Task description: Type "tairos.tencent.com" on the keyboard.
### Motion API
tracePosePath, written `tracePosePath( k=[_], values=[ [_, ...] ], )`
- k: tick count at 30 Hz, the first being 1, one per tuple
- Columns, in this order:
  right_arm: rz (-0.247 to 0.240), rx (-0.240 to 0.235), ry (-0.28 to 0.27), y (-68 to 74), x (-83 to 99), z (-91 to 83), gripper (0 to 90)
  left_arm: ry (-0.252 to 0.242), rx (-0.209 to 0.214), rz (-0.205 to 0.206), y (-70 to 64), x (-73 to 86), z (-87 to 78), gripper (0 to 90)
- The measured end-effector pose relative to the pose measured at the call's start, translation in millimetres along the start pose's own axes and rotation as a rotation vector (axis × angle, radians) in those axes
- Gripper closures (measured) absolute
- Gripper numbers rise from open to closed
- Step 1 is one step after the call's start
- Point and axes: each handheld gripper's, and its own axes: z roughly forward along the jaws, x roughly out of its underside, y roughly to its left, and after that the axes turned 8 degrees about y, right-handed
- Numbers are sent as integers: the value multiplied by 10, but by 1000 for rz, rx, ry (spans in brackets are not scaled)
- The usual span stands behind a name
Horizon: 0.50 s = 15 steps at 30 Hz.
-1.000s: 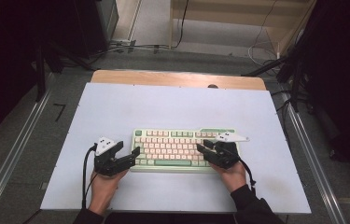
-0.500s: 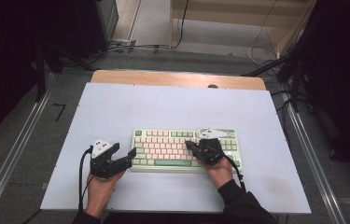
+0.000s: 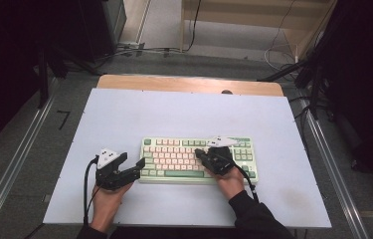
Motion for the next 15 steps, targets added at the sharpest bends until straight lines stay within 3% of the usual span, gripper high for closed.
tracePosePath(
  k=[9,15],
  values=[
    [-9,6,30,15,-7,15,877,7,1,6,-5,2,4,299],
    [-6,-6,-6,8,-13,-47,876,7,3,10,0,-2,7,299]
  ],
)
